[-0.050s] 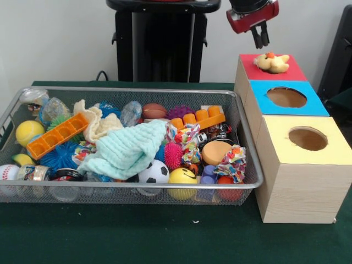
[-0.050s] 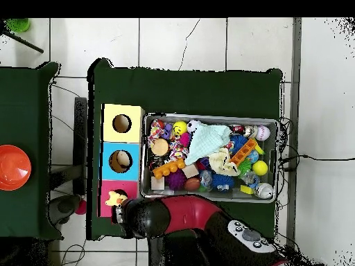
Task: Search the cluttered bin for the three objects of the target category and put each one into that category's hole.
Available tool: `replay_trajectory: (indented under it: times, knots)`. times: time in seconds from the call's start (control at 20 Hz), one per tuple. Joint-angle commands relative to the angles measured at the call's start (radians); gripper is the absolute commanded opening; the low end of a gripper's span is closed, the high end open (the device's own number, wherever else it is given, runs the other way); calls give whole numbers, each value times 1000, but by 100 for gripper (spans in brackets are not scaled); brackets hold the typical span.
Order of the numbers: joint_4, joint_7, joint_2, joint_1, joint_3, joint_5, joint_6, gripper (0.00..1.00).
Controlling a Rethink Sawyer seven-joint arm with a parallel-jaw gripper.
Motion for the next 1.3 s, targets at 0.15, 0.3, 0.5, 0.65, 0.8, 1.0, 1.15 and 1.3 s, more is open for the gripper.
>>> replay_trajectory:
  times: [0.15,0.3,0.5,0.65,0.8,1.0,1.15,1.3]
  knots:
    - [-42,122,-8,-67,133,125,44,0]
    - [-42,125,3,-77,151,141,20,0]
    - [-52,119,11,-78,152,140,1,0]
    - [-53,123,27,-71,130,121,-44,0]
    - [-66,118,43,-51,100,97,-63,0]
    - [-83,120,73,-9,44,61,-105,0]
    - [-94,120,107,23,7,39,-146,0]
    - [-97,122,134,44,-18,25,-192,0]
